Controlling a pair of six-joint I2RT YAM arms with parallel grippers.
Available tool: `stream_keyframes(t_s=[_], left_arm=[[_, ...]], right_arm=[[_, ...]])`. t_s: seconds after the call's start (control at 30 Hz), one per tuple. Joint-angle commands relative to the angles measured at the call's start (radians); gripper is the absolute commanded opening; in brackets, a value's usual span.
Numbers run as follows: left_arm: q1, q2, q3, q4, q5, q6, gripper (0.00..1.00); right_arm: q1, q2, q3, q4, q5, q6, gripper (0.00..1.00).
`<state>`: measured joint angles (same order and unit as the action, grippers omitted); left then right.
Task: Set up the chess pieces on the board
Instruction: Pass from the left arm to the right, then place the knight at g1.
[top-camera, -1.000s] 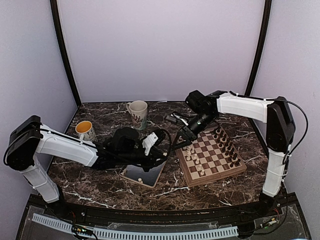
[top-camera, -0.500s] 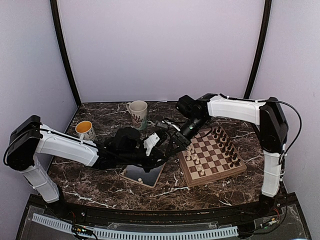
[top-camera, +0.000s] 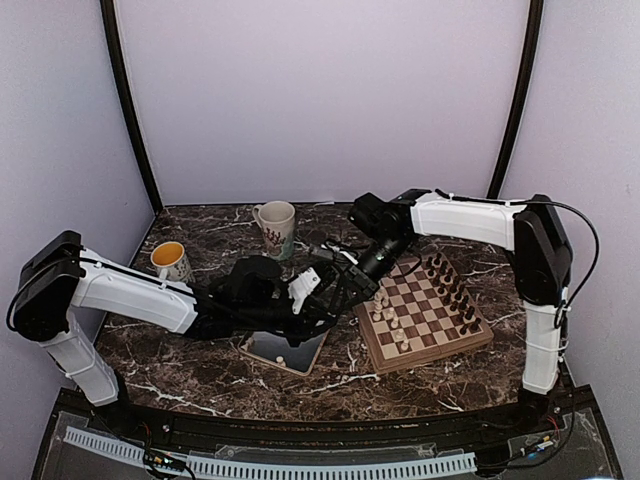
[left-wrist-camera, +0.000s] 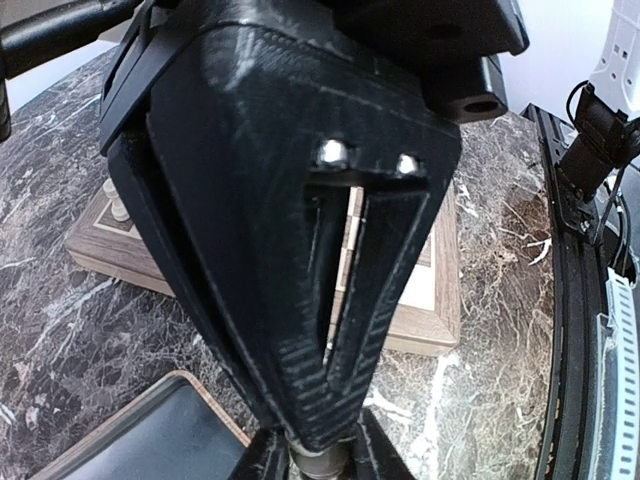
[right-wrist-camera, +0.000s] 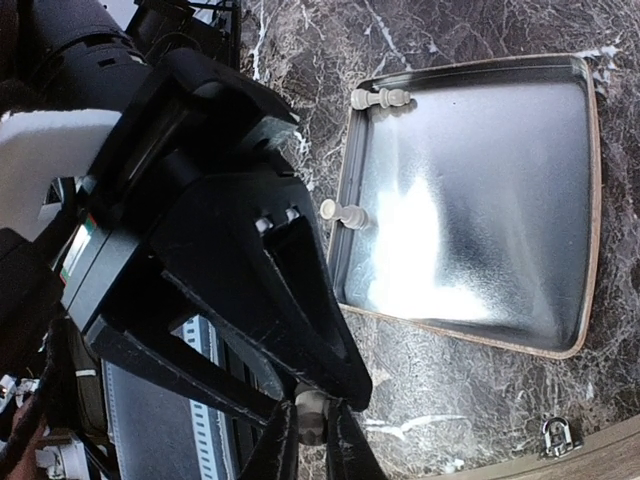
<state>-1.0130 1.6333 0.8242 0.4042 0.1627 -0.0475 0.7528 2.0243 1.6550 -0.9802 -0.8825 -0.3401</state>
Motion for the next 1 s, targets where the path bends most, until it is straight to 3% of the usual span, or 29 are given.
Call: stream_keyframes(t_s=[0.0,0.17,0.57,0.97], left_arm=[[-0.004,-0.012,0.012,0.011,-0.042,0.006,0.29],[-0.004,-0.049,-0.014,0.007,-0.104,0.010,0.45],[-0.003,-0.236,-0.193,-0.022,-0.284,-0.005,0.60],[-0.001,-0.193,-0.151,-0.079,-0.371,-0.055,0.60]], right_arm=[[0.014,0.009,0.028,0.003,-0.012,0.003,0.09],[0.014,-0.018,0.026,0.009,0.060,0.001,0.06],[0.011,-0.290,-0.167,0.086,0.394,-0.042,0.06],[0.013,-0.498,-0.410,0.158,0.631,-0.139,0.06]])
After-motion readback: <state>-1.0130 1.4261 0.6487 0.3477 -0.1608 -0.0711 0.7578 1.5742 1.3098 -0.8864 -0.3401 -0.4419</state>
